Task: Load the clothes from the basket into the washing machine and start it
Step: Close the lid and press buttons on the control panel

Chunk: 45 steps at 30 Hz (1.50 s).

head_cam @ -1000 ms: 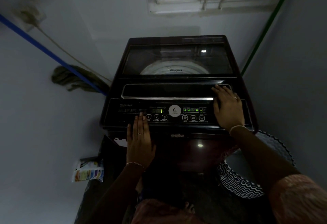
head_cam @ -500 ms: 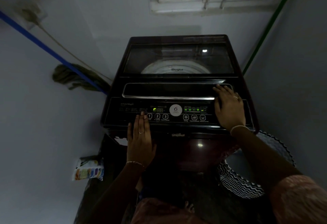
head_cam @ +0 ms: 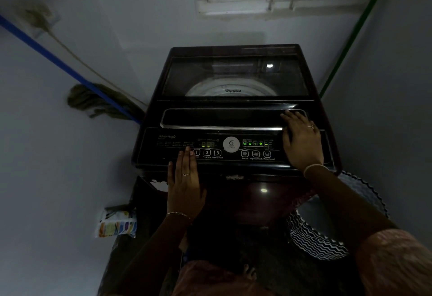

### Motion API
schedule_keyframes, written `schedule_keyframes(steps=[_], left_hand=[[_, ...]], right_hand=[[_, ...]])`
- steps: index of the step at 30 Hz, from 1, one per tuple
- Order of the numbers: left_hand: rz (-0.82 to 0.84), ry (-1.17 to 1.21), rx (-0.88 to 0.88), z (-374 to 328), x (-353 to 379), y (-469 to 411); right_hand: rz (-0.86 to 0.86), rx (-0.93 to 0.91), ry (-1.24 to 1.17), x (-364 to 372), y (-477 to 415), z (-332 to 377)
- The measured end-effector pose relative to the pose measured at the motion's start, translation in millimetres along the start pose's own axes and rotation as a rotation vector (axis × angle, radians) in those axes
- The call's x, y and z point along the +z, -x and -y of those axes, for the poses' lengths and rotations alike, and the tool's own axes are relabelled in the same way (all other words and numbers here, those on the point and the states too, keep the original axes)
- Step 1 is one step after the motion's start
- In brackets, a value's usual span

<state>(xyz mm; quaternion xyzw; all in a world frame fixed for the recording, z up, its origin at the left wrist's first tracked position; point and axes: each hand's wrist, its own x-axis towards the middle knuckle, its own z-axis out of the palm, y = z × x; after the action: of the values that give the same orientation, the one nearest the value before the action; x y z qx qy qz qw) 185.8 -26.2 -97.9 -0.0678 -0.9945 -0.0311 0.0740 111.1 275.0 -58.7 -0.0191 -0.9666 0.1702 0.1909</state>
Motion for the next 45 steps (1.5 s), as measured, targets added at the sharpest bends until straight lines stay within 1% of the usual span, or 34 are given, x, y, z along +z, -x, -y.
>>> schedule_keyframes(steps=[6, 10, 12, 14, 17, 20, 23, 26, 30, 40, 45], left_hand=[[-0.021, 0.048, -0.040, -7, -2, 0], [0.000, 0.044, -0.077, -17, -3, -2], [0.001, 0.027, -0.066, -23, -4, -2], [-0.013, -0.001, -0.034, -30, -6, -1], [-0.083, -0.017, 0.032, -39, -8, 0], [-0.153, -0.008, 0.116, -46, -11, -1], [-0.175, 0.001, 0.223, -52, -13, -2], [-0.145, 0.049, 0.304, -57, -14, -4], [-0.114, 0.065, 0.333, -64, -16, -8], [-0.054, 0.049, 0.317, -71, -28, -18], [0.078, 0.071, 0.295, -74, -44, -30]], right_hand=[[0.015, 0.004, 0.010, -3, 0, 1], [0.008, -0.003, -0.005, -3, 0, 2], [0.005, -0.006, 0.002, -2, 1, 1], [0.012, -0.003, 0.001, -2, 1, 1], [0.019, -0.002, 0.007, -2, 1, 1], [0.019, -0.002, 0.000, -3, 1, 1], [0.009, -0.002, -0.007, -3, 1, 1], [0.008, 0.000, -0.009, -3, 1, 1], [-0.005, -0.004, -0.015, -2, 0, 0], [0.012, -0.007, 0.004, -1, 0, -1], [0.010, 0.002, -0.007, -2, 0, 0]])
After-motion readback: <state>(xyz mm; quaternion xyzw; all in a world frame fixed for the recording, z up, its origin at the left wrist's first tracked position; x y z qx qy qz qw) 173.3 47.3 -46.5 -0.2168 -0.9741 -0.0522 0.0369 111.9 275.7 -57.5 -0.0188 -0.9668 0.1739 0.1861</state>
